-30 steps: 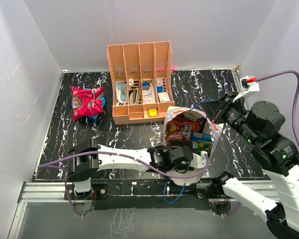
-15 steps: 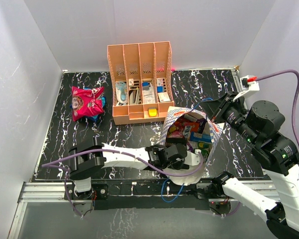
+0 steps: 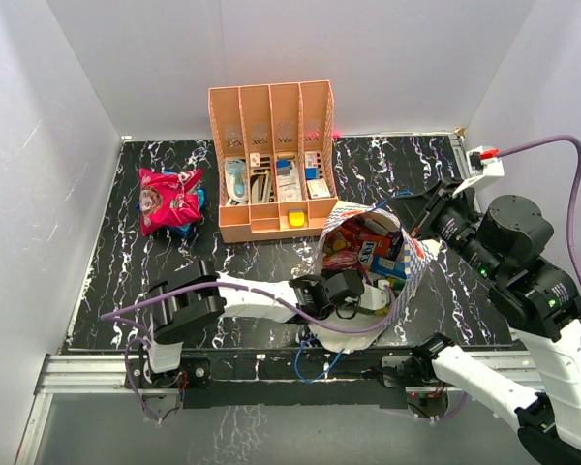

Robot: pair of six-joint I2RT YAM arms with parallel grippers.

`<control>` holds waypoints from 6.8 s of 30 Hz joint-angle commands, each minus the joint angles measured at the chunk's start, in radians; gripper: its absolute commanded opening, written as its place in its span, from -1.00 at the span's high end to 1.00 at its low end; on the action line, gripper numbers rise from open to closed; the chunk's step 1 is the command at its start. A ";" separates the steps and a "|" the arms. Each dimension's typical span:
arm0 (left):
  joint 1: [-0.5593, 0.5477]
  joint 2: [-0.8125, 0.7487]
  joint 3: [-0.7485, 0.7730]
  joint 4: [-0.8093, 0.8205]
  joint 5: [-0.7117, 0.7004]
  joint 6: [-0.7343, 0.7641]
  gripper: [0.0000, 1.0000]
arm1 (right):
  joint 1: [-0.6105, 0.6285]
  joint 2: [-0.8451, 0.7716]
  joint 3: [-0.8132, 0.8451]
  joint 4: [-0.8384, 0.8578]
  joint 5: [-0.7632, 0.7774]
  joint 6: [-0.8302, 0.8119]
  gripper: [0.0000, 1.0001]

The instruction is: Take the snacks out of the paper bag

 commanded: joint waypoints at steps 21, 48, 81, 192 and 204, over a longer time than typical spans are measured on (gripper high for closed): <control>0.012 -0.406 0.162 -0.325 0.248 -0.281 1.00 | 0.001 0.008 0.058 0.067 0.054 0.004 0.85; 0.013 -0.786 0.340 -0.269 -0.569 -0.179 1.00 | 0.001 -0.050 0.050 0.051 0.093 -0.001 0.85; 0.801 -0.536 -0.249 -0.685 -0.347 -0.886 1.00 | 0.001 0.112 0.033 0.203 -0.067 -0.007 0.85; 0.115 -0.144 0.014 0.087 0.391 0.041 -0.22 | 0.001 0.012 0.045 0.117 -0.247 0.014 0.85; 0.125 -0.106 0.022 0.103 0.352 0.056 0.61 | 0.001 0.008 0.049 0.097 -0.191 0.020 0.85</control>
